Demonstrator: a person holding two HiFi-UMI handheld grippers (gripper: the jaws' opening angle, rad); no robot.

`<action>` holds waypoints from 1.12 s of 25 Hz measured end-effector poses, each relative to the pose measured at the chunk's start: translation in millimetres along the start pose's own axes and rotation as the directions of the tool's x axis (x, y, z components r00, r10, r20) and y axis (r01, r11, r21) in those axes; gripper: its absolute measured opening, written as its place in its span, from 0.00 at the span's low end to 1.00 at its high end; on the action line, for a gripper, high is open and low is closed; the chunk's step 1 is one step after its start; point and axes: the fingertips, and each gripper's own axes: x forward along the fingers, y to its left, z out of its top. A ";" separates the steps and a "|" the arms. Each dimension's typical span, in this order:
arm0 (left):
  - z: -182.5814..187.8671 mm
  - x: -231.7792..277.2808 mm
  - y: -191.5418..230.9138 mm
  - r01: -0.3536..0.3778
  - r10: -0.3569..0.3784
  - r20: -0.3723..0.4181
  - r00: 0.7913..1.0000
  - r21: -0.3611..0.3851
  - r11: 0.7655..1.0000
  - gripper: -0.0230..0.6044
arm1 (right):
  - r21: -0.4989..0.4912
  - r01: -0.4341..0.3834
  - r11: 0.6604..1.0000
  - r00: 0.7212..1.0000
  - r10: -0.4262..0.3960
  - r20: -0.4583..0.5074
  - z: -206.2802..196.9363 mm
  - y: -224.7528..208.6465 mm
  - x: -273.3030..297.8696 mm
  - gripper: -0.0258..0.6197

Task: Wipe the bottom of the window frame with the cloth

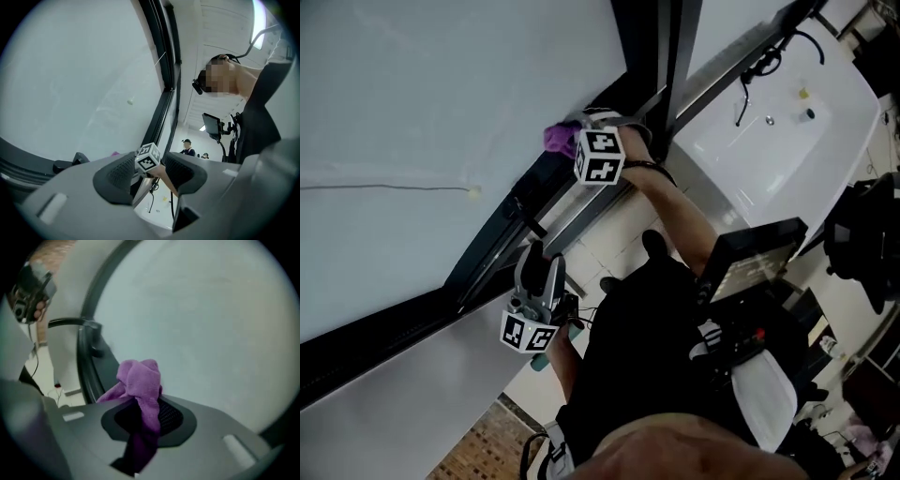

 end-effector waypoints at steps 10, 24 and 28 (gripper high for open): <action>-0.6 31.9 -21.3 0.004 -0.003 -0.014 1.000 0.065 0.998 0.37 | -0.166 0.034 0.986 0.998 -0.025 0.059 31.9 34.1 9.6 0.16; -7.6 55.8 -24.9 0.094 -0.094 -0.004 0.996 0.038 0.995 0.37 | -0.056 0.409 0.911 0.877 -0.409 -0.252 -110.5 -101.9 -41.5 0.15; -3.0 59.1 -18.7 0.168 -0.168 0.005 0.986 0.019 0.986 0.37 | -0.089 0.417 0.905 0.823 -0.418 -0.384 -114.4 -99.9 -50.9 0.16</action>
